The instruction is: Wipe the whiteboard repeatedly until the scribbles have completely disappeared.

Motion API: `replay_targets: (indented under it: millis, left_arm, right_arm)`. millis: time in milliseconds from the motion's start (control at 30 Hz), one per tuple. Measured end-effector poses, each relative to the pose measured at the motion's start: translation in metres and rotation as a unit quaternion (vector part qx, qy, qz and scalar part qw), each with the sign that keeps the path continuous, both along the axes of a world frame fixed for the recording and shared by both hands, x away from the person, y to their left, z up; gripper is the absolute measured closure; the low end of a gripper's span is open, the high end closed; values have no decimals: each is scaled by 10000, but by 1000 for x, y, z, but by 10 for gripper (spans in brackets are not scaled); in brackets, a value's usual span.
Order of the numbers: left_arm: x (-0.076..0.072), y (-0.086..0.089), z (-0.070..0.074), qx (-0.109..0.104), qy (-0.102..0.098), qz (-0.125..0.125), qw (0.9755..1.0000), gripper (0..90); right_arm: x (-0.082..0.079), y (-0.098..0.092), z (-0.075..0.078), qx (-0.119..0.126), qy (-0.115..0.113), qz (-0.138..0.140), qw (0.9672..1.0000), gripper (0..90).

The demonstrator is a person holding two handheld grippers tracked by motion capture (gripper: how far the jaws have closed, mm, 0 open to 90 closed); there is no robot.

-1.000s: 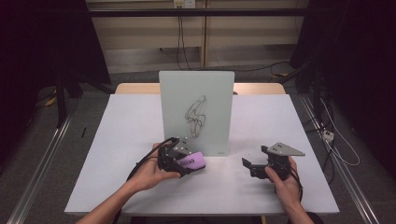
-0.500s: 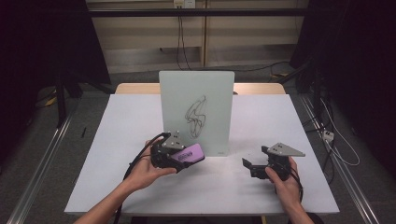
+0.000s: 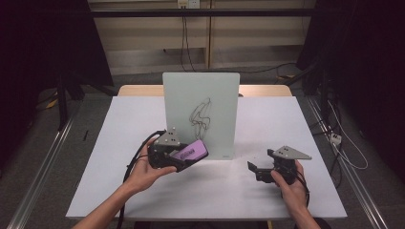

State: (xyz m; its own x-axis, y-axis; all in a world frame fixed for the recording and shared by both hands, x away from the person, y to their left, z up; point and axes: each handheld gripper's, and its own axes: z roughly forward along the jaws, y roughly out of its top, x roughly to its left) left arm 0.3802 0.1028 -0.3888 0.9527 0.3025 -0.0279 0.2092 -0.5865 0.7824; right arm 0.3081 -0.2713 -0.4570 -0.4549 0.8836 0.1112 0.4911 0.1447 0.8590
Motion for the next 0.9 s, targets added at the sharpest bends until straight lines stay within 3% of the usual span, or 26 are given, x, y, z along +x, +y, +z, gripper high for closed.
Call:
replay_targets:
  millis: [400,667,900]
  left_arm:
    - [-1,2,29,39,-384,58,9992,409]
    - [10,10,56,-209,-559,121,9981,409]
    - [14,8,63,-173,-674,160,9974,409]
  right_arm:
    - [-5,-4,1,0,-47,23,10000,63]
    - [-2,0,2,-31,-42,103,9999,61]
    - [-2,1,2,-44,-54,110,9999,60]
